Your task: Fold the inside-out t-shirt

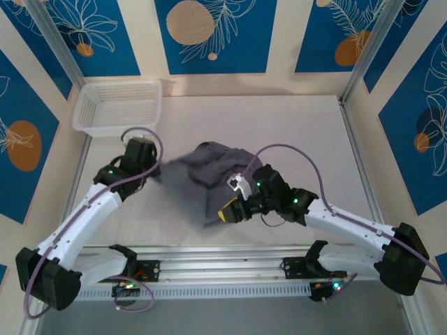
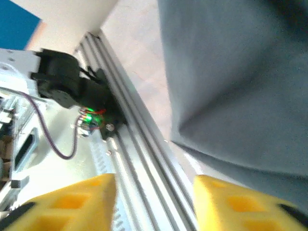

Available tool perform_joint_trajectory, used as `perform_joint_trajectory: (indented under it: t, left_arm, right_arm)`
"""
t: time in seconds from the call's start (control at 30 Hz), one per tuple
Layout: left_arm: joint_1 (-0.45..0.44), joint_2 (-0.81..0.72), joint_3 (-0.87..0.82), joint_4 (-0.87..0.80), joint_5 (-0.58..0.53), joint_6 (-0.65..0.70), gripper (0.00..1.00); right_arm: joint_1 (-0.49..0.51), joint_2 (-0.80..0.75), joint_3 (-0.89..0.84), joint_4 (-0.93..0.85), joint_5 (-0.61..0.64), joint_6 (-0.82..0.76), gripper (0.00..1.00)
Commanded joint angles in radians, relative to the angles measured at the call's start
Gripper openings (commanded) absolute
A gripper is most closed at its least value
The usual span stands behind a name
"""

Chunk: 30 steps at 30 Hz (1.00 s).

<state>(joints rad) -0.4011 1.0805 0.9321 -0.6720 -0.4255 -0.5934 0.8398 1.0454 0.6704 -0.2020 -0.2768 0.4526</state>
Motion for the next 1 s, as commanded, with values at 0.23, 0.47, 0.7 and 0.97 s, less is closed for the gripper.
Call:
perform_joint_trajectory:
  t: [0.23, 0.47, 0.7, 0.97]
  left_arm:
    - [-0.007, 0.073, 0.113, 0.262, 0.432, 0.138, 0.46]
    - [-0.219, 0.511, 0.363, 0.195, 0.6, 0.186, 0.52]
    - [-0.271, 0.674, 0.374, 0.199, 0.662, 0.404, 0.81]
    - [-0.281, 0.778, 0.442, 0.189, 0.458, 0.548, 0.89]
  right_arm:
    - [-0.348, 0.041, 0.189, -0.163, 0.431, 0.17, 0.65]
    - [-0.403, 0.433, 0.409, -0.285, 0.256, 0.092, 0.67]
    - [-0.388, 0.638, 0.461, -0.276, 0.19, 0.059, 0.55]
    - [-0.384, 0.564, 0.497, -0.247, 0.169, 0.127, 0.0]
